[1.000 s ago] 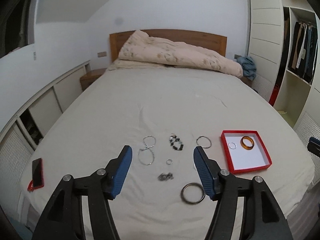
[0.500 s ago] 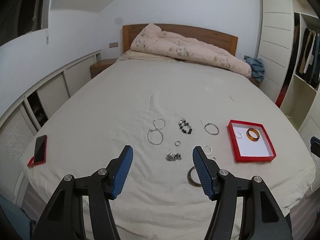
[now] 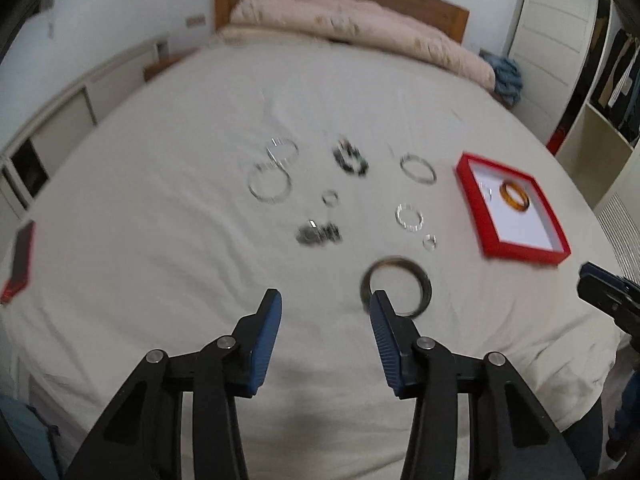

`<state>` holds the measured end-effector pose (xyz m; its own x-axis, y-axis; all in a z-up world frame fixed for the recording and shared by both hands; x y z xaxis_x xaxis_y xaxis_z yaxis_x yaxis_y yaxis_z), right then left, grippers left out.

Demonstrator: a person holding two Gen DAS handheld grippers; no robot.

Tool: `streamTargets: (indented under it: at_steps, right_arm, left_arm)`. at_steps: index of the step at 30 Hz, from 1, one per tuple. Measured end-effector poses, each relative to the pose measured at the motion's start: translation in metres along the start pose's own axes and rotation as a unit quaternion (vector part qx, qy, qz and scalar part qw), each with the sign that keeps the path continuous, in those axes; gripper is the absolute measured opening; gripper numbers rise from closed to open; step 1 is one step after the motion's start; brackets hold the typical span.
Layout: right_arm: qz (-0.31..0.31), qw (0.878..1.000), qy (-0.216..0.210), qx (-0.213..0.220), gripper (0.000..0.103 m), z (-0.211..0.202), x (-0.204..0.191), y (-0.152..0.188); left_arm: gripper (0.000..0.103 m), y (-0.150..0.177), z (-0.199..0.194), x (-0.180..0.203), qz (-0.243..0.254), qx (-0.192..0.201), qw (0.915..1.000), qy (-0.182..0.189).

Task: Organize jewelry
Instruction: 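Lift both grippers away from the red box, then grasp the dark brown bangle with the left gripper while the right grasps a small silver ring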

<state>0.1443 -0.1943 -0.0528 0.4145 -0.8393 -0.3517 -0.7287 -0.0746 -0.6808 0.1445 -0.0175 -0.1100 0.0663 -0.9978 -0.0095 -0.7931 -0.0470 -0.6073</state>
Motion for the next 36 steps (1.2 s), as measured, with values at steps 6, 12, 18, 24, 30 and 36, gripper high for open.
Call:
streamTargets:
  at_steps: [6, 12, 18, 24, 30, 36]
  right_arm:
    - [0.012, 0.999, -0.009, -0.038, 0.04, 0.046, 0.023, 0.0]
    - [0.014, 0.997, -0.018, -0.07, 0.04, 0.09, 0.037, -0.004]
    - [0.016, 0.995, -0.027, -0.092, 0.04, 0.128, 0.046, -0.01]
    - [0.012, 0.993, -0.032, -0.112, 0.037, 0.163, 0.048, -0.011]
    - [0.007, 0.991, -0.025, -0.128, 0.03, 0.191, 0.052, -0.011]
    - [0.006, 0.991, -0.008, -0.132, 0.021, 0.209, 0.056, -0.012]
  left_arm:
    - [0.045, 0.002, 0.048, 0.02, 0.015, -0.048, 0.9983, 0.031]
    - [0.043, 0.001, 0.089, 0.042, 0.036, -0.089, 0.9938, 0.055]
    - [0.012, 0.011, 0.118, 0.05, 0.049, -0.128, 0.9887, 0.062]
    - [0.008, 0.006, 0.118, 0.037, 0.039, -0.119, 0.9902, 0.062]
    - [0.008, 0.0, 0.114, 0.012, 0.007, -0.11, 0.9921, 0.06]
    - [0.008, -0.005, 0.11, -0.021, -0.03, -0.102, 0.9931, 0.049]
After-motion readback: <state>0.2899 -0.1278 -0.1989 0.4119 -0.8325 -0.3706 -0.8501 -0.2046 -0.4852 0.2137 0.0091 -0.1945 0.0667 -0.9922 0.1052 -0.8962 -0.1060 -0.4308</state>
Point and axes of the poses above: each gripper's, at about its wrist camera, not at the fingertips, and z roughly the way its jaws point, x to its right, y to its underside, the point moved 7 cm from there along z, roughly the way its jaws point, and after that the axes turned 8 degrees about -y, right-handed, at the moved point
